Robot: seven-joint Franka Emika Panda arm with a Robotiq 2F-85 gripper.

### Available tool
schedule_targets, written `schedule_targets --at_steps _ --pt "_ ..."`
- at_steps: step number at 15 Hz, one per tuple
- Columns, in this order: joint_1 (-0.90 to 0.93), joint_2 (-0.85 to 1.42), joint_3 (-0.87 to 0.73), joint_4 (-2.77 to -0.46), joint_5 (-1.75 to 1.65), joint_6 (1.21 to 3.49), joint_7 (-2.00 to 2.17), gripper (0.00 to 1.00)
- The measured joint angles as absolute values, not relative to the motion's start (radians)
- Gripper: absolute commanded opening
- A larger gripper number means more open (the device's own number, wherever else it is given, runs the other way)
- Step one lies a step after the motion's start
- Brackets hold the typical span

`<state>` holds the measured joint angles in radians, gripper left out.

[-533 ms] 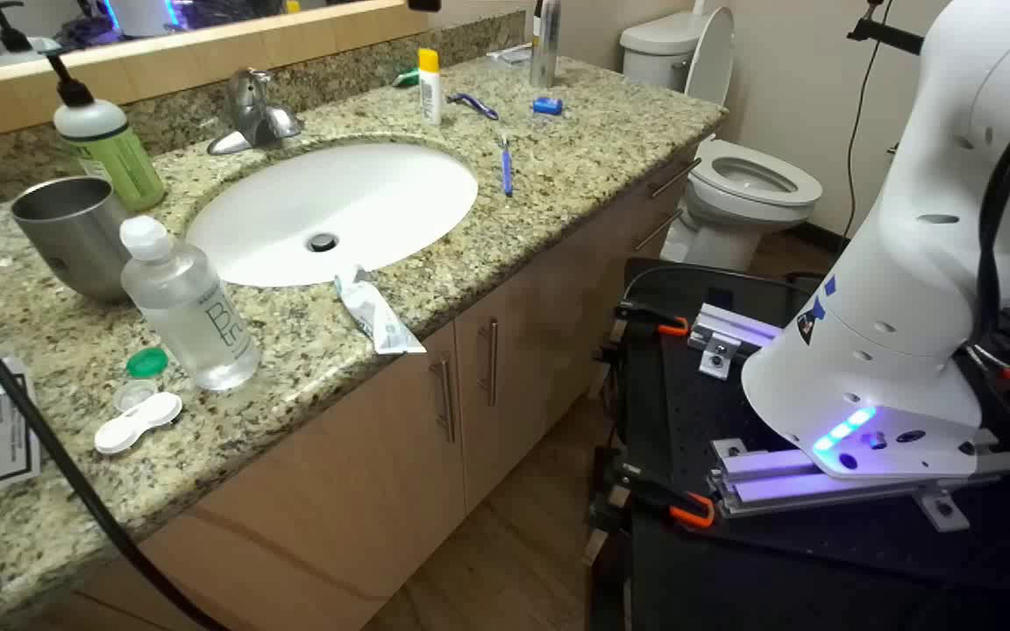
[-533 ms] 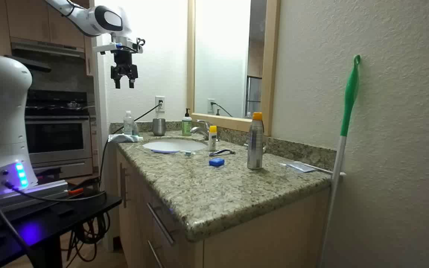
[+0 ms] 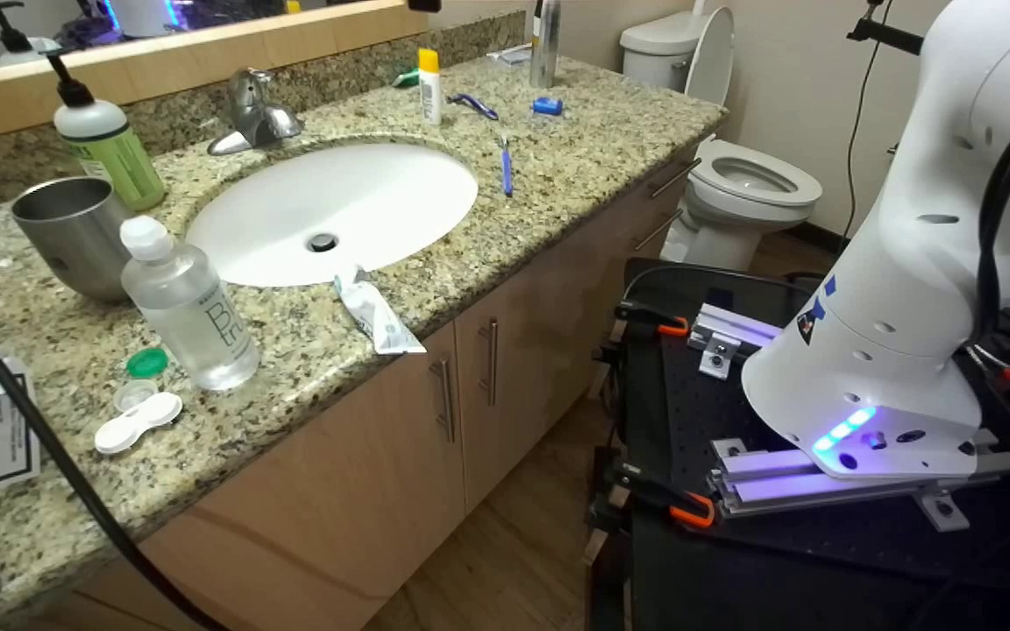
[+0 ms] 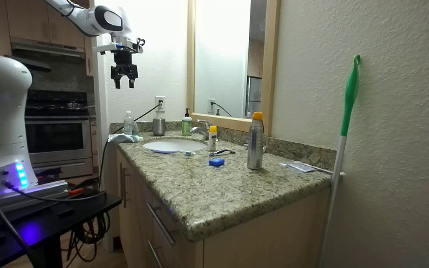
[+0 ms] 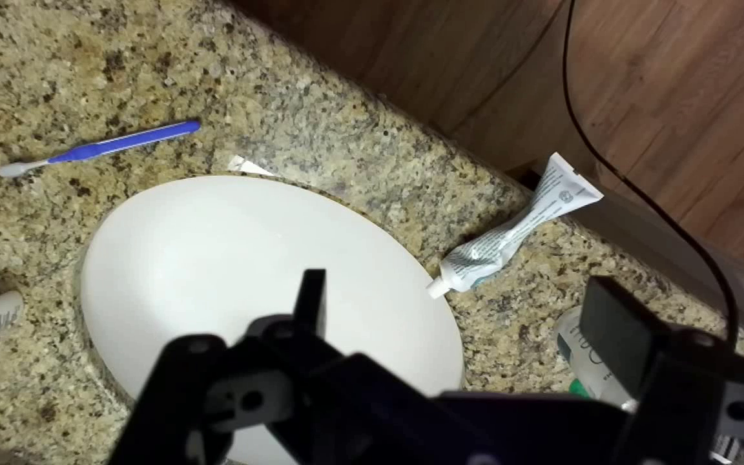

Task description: Open the tap

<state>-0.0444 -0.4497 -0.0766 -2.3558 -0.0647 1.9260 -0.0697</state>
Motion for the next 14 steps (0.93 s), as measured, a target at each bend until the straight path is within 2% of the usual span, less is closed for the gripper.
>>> schedule_targets --at_steps 7,10,14 --pt "-0.046 -0.447 -0.077 -2.356 -0.065 1.931 -0.057 1.00" --pt "-0.070 -0.358 -0.072 -2.350 -0.121 2.129 0.077 1.00" --pt "-0.099 -0.103 -0.034 -2.264 -0.297 2.374 0.349 1.00"
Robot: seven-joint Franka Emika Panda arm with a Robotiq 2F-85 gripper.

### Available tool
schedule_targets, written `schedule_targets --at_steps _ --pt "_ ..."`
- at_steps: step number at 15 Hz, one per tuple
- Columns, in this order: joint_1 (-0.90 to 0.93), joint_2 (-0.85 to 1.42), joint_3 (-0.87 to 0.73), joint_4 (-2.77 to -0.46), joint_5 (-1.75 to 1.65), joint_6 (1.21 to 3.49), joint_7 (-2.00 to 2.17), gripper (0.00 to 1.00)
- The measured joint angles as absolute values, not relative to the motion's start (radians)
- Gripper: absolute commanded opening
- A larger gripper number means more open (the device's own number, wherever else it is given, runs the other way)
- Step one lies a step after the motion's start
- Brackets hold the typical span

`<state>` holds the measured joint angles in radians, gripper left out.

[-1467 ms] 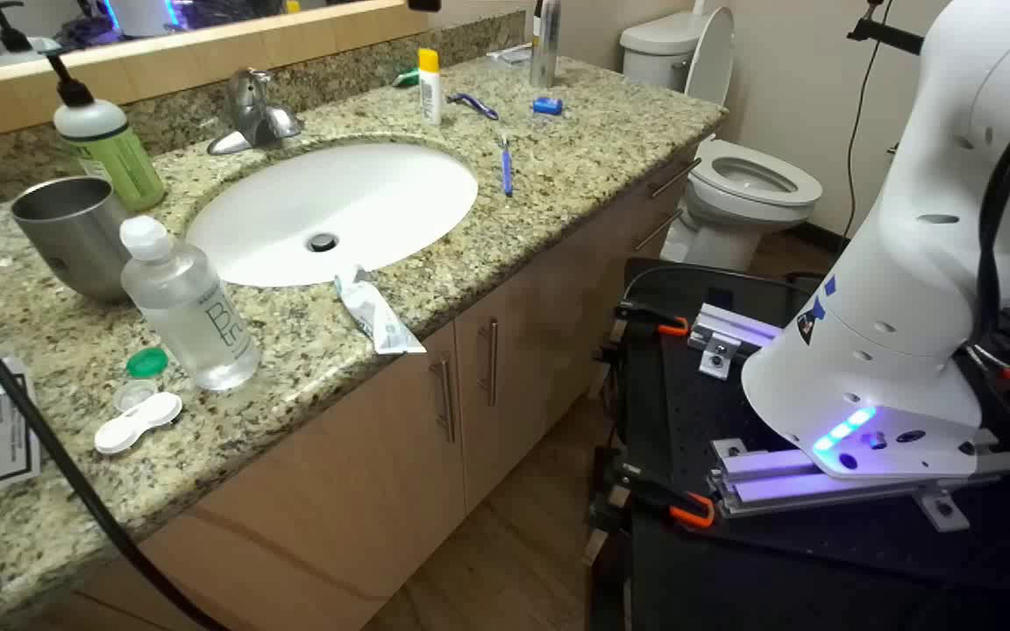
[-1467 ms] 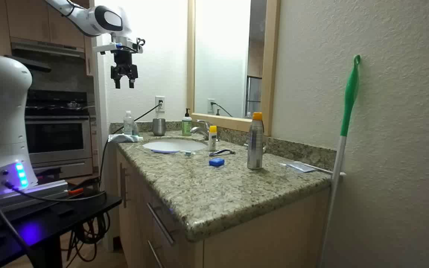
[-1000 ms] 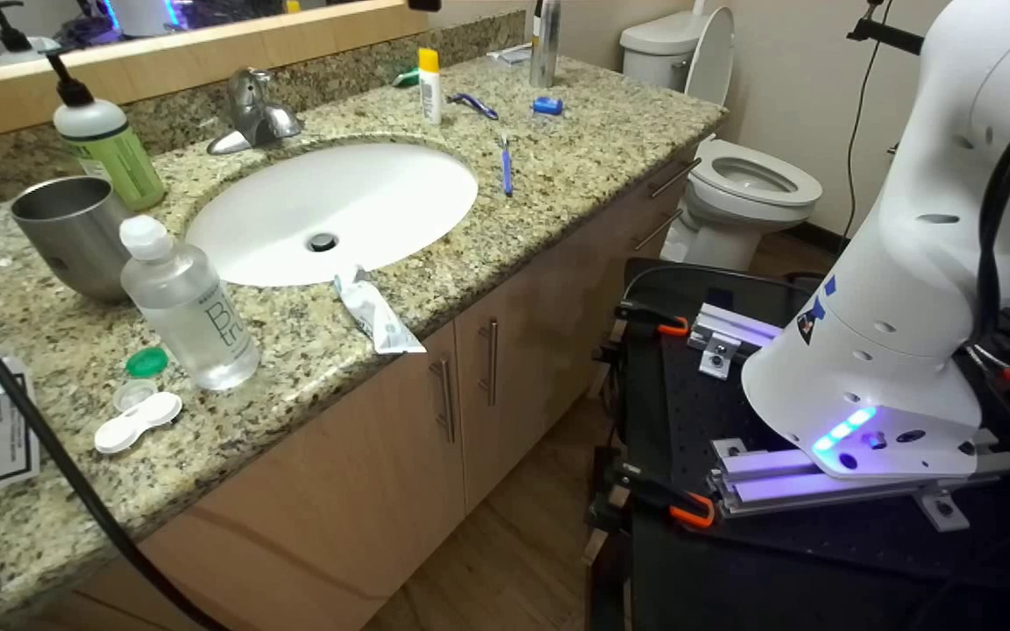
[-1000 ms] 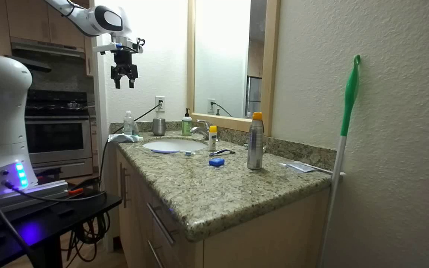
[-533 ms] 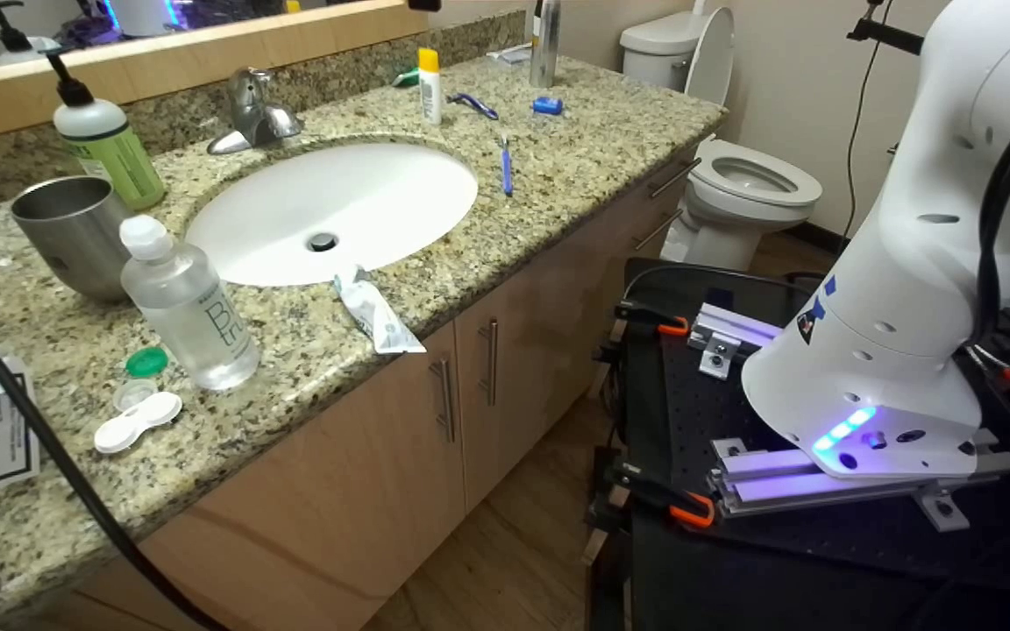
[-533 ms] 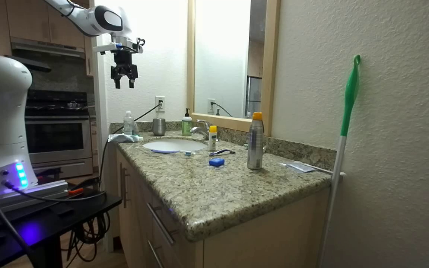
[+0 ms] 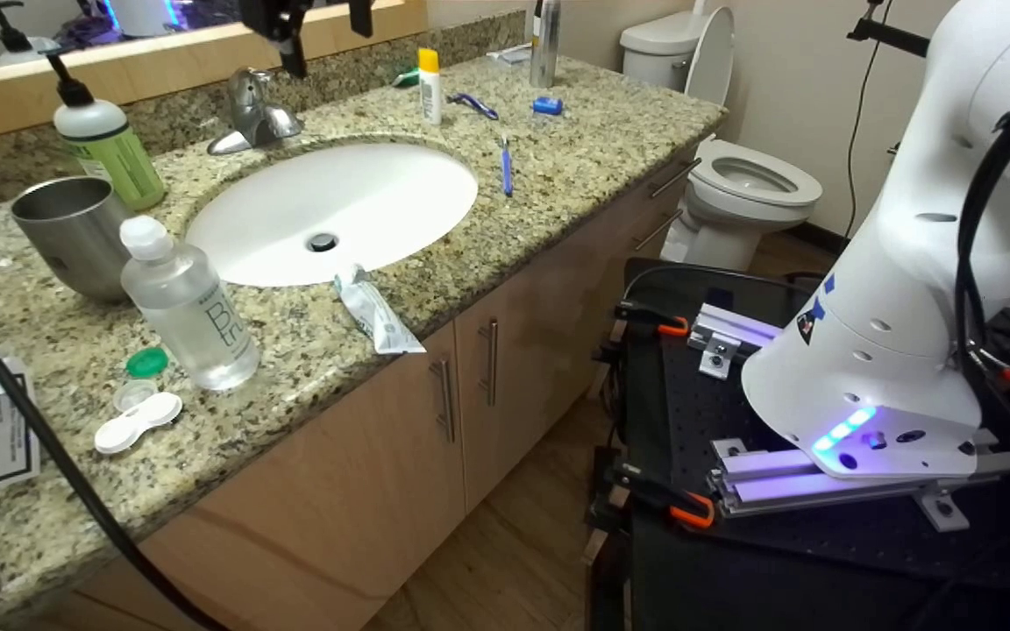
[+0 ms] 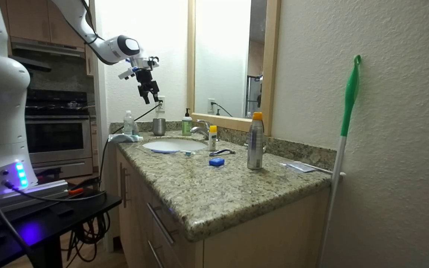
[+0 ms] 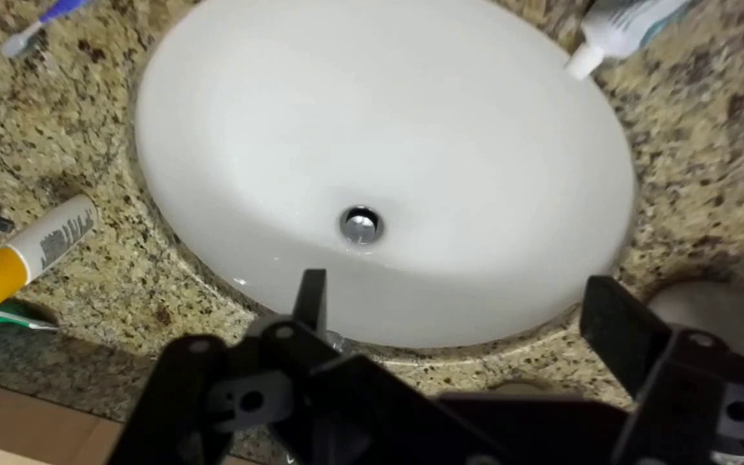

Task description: Open the tap

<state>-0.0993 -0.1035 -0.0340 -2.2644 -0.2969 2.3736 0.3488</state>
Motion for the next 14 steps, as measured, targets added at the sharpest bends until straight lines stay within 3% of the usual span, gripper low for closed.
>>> schedule_targets --at_steps 4,14 --pt "-0.083 0.074 -0.026 -2.149 -0.396 2.420 0.512 1.00" --pt "-0.064 0.203 -0.083 -2.038 -0.458 2.389 0.564 1.00"
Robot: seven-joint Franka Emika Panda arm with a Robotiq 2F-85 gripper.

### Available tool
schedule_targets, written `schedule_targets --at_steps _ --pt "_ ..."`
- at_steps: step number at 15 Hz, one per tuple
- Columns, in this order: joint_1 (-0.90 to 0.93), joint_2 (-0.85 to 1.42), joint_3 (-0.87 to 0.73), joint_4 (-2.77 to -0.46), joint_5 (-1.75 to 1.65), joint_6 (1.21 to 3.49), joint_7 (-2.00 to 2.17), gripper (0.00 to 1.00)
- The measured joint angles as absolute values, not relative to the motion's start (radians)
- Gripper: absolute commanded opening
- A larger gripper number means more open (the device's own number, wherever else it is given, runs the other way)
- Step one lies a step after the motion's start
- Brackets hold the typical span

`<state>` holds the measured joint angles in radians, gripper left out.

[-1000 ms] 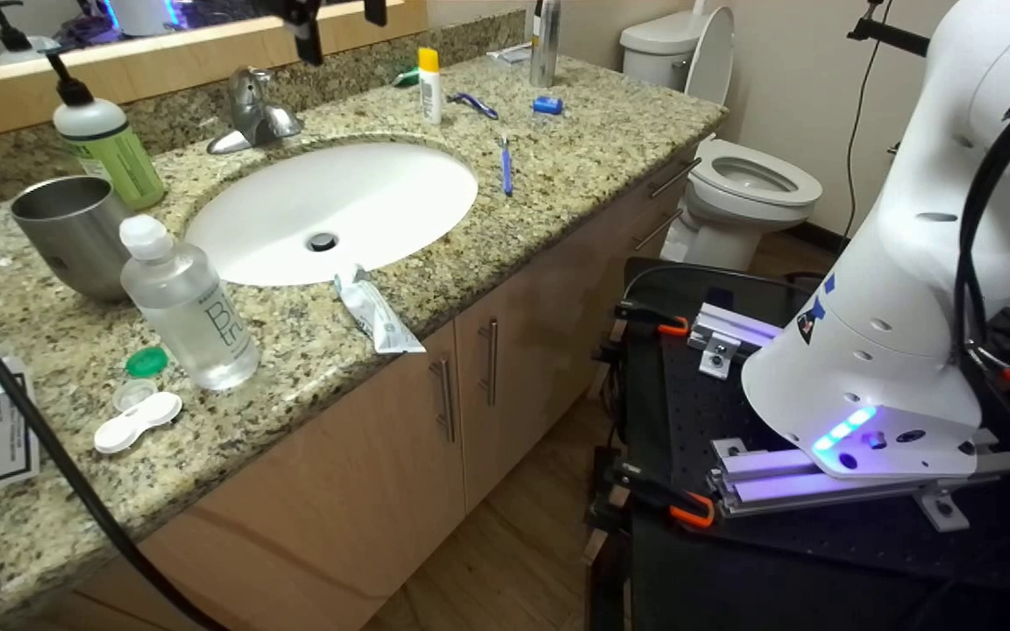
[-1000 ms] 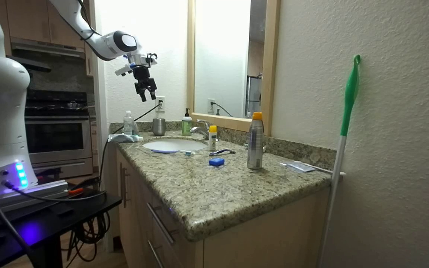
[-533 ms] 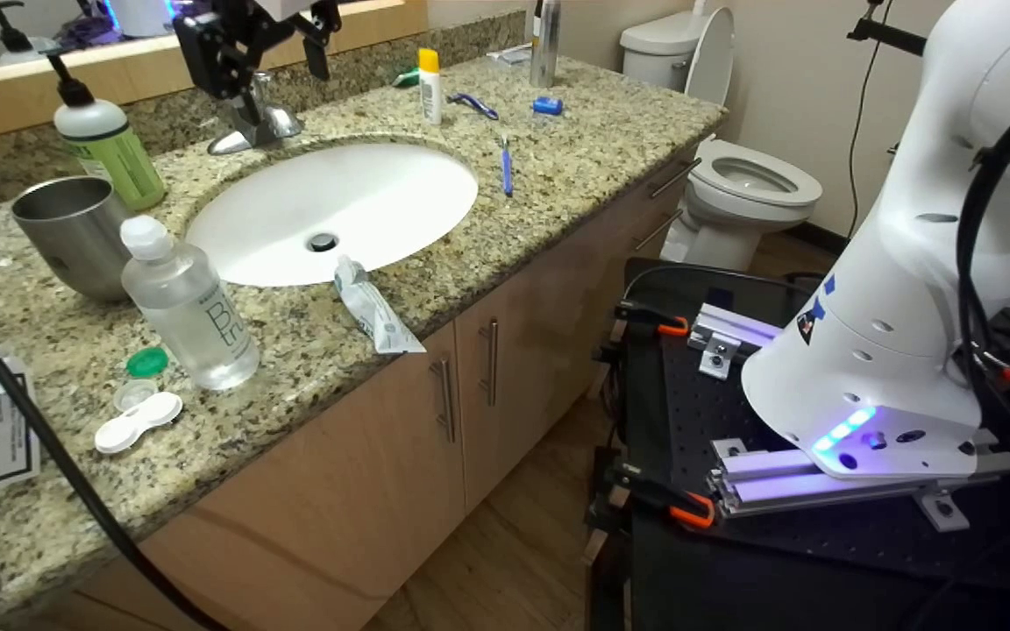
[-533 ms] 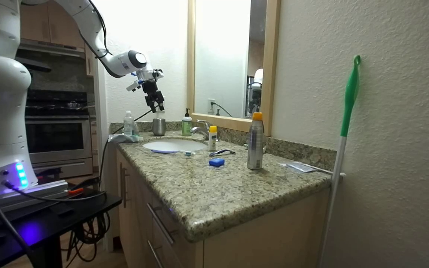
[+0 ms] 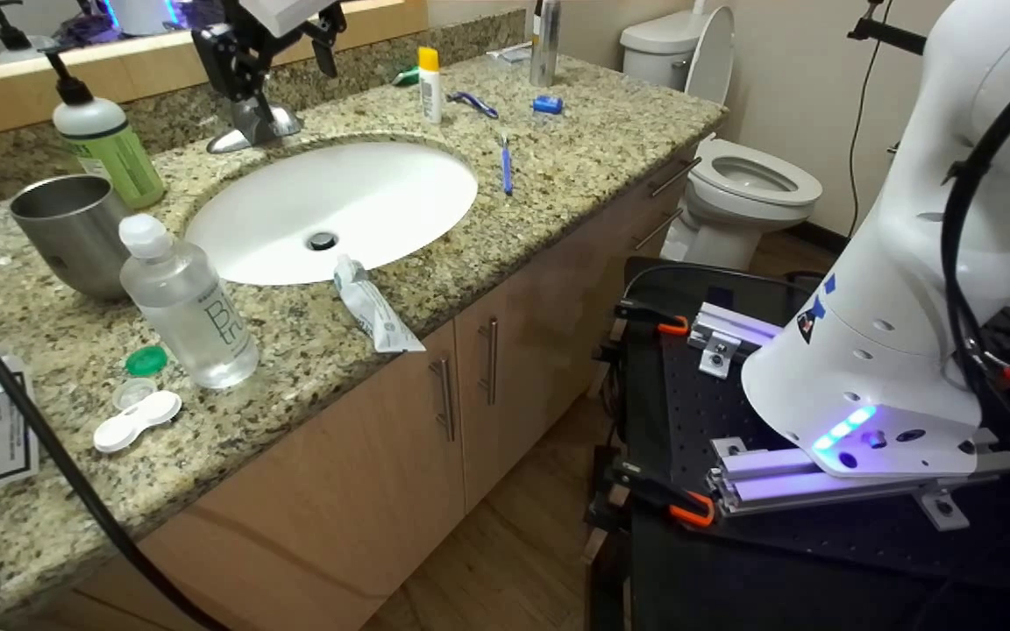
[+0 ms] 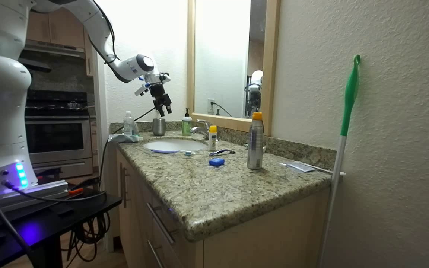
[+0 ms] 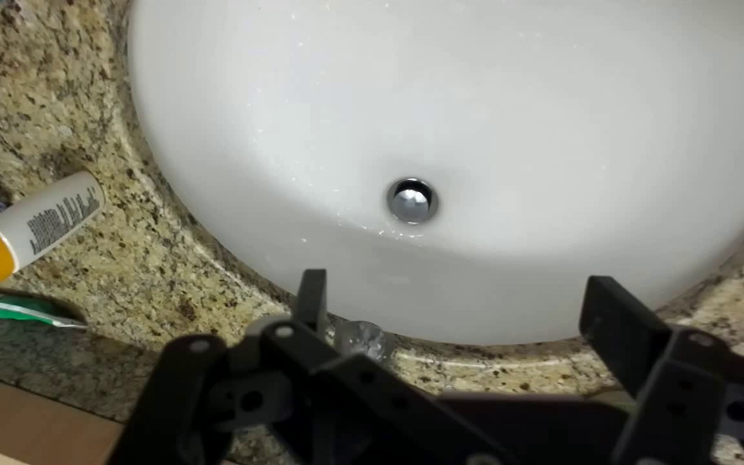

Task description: Open the tap

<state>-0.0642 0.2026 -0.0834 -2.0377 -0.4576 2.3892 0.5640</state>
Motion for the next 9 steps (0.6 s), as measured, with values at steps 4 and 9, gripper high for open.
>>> schedule_targets --at_steps 4,9 --pt "-0.026 0.390 -0.148 -1.842 -0.503 2.364 0.613 1.00" --pt "0.028 0.525 -0.275 -1.653 -0.571 2.354 0.751 1.00"
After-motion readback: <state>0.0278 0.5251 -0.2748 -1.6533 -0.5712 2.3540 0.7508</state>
